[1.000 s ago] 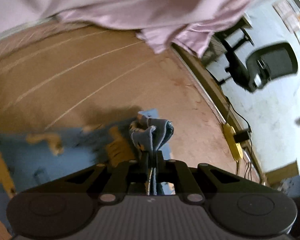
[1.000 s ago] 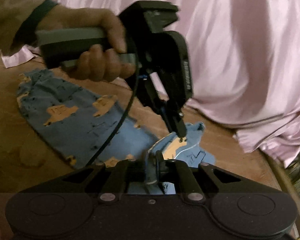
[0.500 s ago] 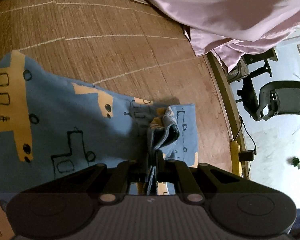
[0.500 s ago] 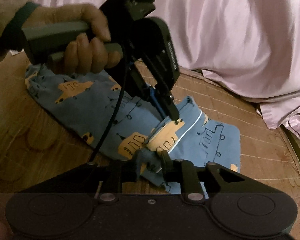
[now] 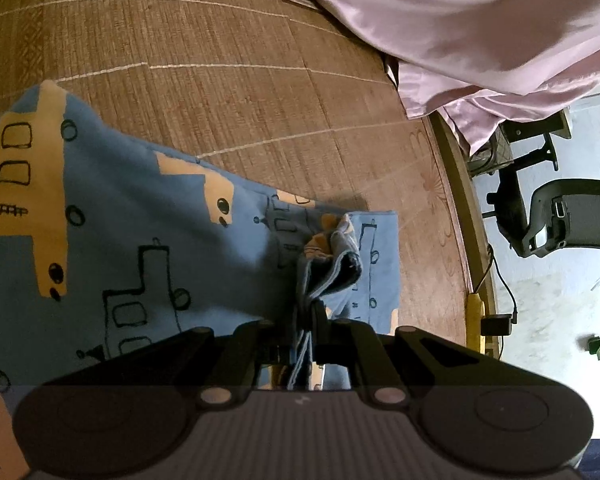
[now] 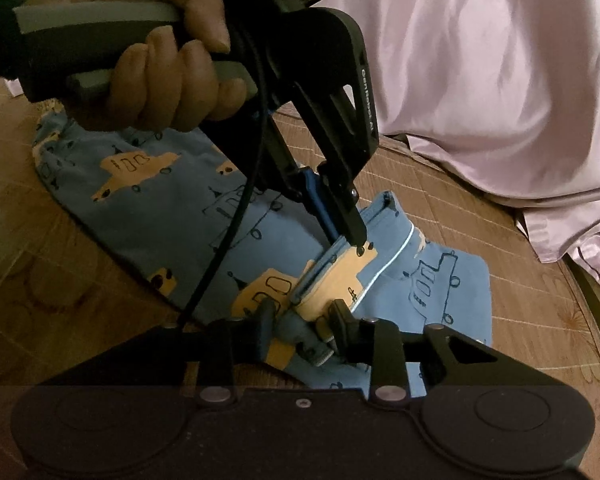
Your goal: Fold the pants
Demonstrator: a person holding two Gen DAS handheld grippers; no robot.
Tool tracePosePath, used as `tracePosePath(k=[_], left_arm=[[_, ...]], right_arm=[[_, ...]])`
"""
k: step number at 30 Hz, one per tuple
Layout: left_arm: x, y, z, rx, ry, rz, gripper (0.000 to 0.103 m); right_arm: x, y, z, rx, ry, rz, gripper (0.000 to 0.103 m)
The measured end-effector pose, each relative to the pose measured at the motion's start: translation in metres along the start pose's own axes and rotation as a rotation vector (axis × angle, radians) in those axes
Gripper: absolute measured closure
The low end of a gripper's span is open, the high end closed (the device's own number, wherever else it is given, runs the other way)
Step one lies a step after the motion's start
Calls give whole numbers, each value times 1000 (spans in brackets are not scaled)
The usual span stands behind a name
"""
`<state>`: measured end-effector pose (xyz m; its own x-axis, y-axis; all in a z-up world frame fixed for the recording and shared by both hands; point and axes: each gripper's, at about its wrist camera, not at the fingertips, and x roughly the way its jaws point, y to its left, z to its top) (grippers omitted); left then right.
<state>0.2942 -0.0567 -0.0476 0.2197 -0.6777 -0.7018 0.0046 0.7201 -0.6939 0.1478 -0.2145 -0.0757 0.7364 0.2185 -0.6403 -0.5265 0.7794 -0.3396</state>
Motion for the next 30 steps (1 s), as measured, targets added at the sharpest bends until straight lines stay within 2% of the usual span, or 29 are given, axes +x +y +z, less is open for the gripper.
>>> tracePosePath(k=[4, 6, 15, 30], left_arm=[[-2, 1, 0, 2, 0, -4, 96], [-2, 0, -1, -1, 1, -9, 96], [-15, -1, -4, -2, -3, -25, 96], [-68, 30, -18, -16, -56, -3, 96]], right_arm=[[-3, -3, -3, 26, -11, -24, 84], [-5, -4, -4, 40, -17, -33, 86], [-21, -5, 1, 74, -53, -23, 88], [-33, 26, 32, 31, -109, 115, 93]])
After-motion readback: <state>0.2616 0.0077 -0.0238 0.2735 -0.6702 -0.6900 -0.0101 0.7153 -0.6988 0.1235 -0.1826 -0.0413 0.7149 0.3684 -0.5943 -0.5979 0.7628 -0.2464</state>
